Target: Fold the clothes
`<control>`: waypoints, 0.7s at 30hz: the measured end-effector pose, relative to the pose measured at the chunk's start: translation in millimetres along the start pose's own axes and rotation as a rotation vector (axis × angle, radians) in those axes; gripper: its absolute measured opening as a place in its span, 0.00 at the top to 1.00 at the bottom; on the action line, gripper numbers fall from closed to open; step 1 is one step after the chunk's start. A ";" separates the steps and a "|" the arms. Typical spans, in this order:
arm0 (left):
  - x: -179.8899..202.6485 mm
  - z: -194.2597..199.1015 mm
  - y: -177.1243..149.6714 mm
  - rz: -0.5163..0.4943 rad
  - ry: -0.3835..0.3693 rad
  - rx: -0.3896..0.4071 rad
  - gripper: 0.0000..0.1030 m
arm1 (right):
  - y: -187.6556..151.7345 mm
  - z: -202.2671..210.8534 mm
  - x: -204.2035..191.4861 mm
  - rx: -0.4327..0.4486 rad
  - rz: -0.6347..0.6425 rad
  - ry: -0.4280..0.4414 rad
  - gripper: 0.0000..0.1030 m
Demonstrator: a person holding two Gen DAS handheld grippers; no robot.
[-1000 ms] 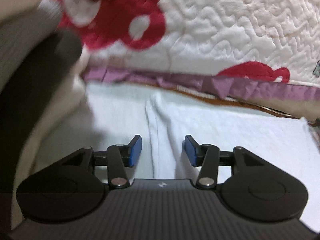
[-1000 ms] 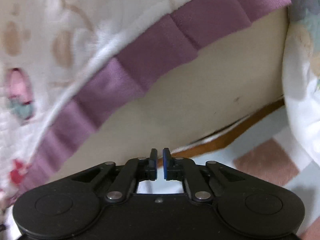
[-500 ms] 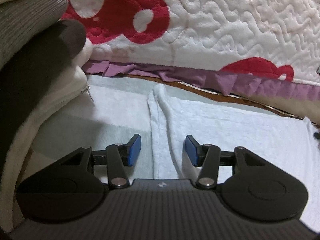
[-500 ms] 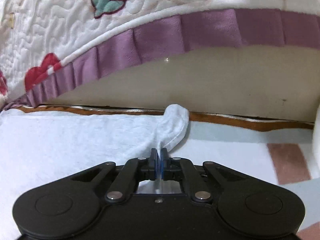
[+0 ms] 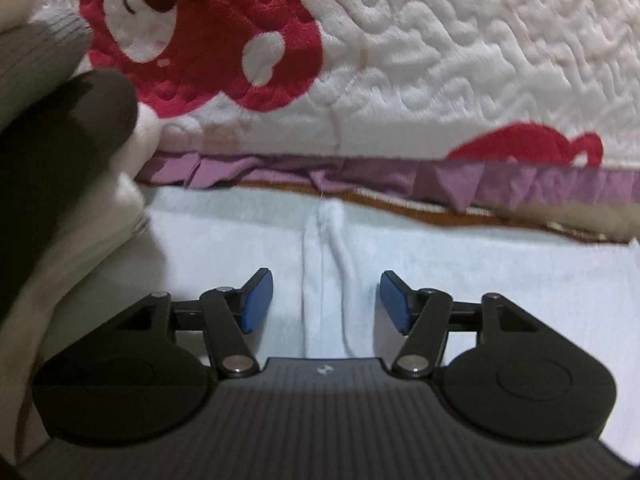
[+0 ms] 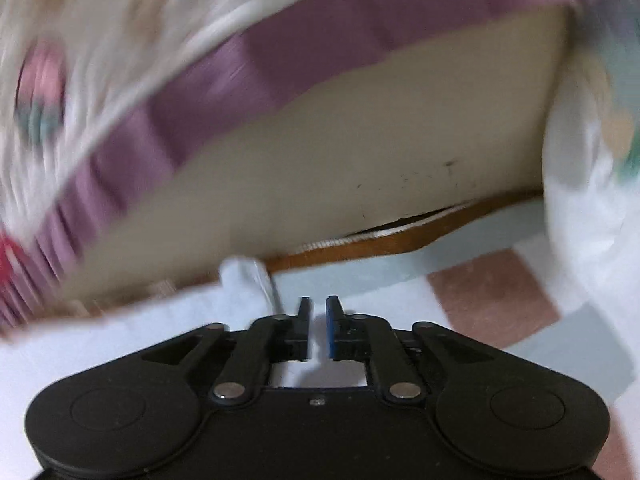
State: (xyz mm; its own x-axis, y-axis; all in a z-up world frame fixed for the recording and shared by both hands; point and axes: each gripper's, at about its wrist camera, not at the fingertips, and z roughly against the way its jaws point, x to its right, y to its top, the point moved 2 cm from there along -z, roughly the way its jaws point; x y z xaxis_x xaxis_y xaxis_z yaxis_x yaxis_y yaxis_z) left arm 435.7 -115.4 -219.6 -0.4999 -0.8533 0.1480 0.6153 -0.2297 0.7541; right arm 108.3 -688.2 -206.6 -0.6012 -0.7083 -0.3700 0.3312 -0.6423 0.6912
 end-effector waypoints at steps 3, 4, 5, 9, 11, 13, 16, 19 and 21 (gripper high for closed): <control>8.0 -8.8 10.6 -0.055 0.031 -0.001 0.98 | 0.5 -8.8 1.4 -0.057 -0.025 0.070 0.53; 14.0 -8.2 15.1 -0.094 0.068 -0.002 0.98 | 0.7 -11.3 -3.4 -0.057 0.001 0.072 0.47; 20.0 -7.7 19.7 -0.132 0.105 -0.003 0.98 | 1.0 -13.7 -8.7 -0.054 0.030 0.072 0.45; 37.0 -7.2 35.3 -0.242 0.228 -0.008 0.98 | -4.7 -29.6 -36.0 -0.031 0.163 0.035 0.44; 31.7 -12.6 33.0 -0.220 0.250 -0.022 0.98 | -6.6 -35.5 -49.3 -0.033 0.252 0.004 0.46; 28.5 -18.1 27.6 -0.222 0.266 -0.034 0.98 | -7.1 -39.3 -57.0 -0.034 0.329 -0.056 0.75; 25.7 -20.8 21.0 -0.262 0.281 -0.030 0.98 | 2.7 -37.8 -49.5 -0.011 0.293 -0.147 0.82; 25.4 -13.8 22.3 -0.240 0.316 -0.017 0.91 | 9.7 -26.1 -39.9 0.025 0.286 -0.253 0.75; 21.8 1.2 24.7 -0.179 0.371 -0.020 0.76 | 9.1 -8.2 -30.6 0.029 0.250 -0.221 0.74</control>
State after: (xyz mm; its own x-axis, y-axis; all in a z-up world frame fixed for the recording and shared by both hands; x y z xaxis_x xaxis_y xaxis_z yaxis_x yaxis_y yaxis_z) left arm 439.4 -139.1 -196.9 -0.3490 -0.9090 -0.2279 0.5521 -0.3960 0.7337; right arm 135.7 -674.8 -194.1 -0.6481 -0.7602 -0.0457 0.4696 -0.4462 0.7618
